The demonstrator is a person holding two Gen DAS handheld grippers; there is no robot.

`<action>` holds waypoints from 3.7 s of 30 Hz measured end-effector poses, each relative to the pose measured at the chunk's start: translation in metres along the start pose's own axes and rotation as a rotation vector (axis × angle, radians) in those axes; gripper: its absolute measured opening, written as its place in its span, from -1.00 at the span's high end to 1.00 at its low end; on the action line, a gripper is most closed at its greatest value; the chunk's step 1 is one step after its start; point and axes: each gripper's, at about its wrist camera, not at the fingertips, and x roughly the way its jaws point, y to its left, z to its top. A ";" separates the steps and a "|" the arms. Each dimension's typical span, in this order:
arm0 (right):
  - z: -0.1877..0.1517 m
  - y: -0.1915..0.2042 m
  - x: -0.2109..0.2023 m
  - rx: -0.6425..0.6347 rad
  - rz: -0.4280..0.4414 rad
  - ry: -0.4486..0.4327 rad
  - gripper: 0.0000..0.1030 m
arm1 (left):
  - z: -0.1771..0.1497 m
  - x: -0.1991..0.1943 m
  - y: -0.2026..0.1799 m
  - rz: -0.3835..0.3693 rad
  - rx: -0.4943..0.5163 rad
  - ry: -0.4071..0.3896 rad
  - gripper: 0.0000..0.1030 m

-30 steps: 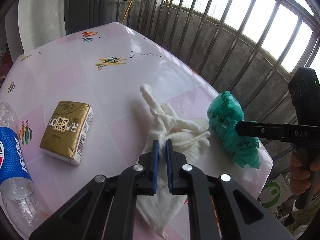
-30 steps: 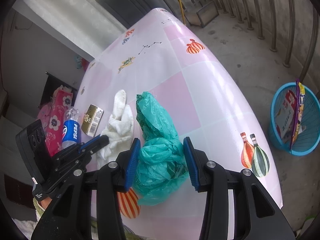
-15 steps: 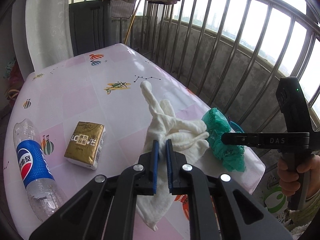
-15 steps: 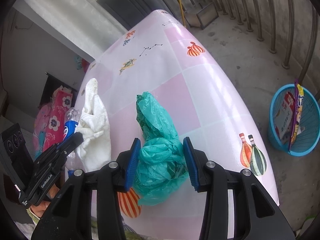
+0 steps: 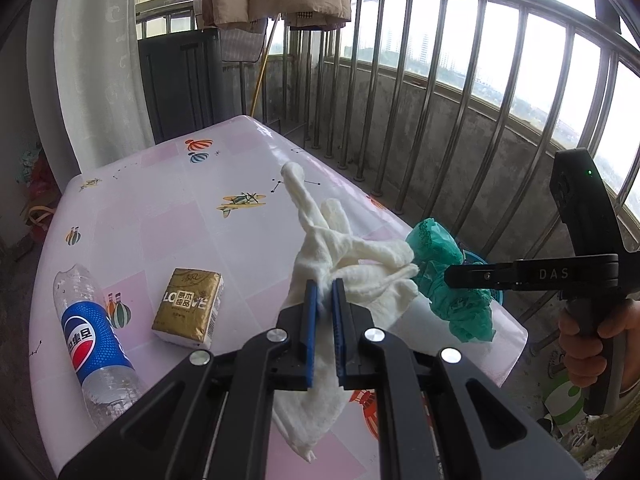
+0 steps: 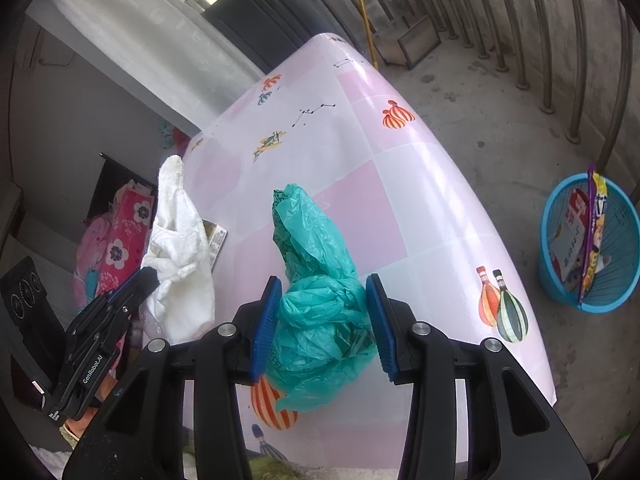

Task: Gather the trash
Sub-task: 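Carry glove and green bag to the blue wastebasket and open both tools, then move both tools back over the Pepsi bottle on the table, then grasp the Pepsi bottle around its middle with the right tool and lift it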

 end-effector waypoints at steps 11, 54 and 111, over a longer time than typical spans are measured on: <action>0.007 -0.047 -0.087 0.115 -0.059 -0.242 0.22 | 0.029 -0.021 -0.019 -0.092 0.049 -0.071 0.86; -0.039 -0.347 -0.048 0.763 -0.313 -0.353 -0.31 | 0.155 0.232 -0.276 -0.475 0.211 0.287 -0.43; -0.006 0.206 0.215 -0.170 0.275 0.409 -0.24 | -0.116 -0.068 0.254 -0.139 -1.037 -0.106 0.45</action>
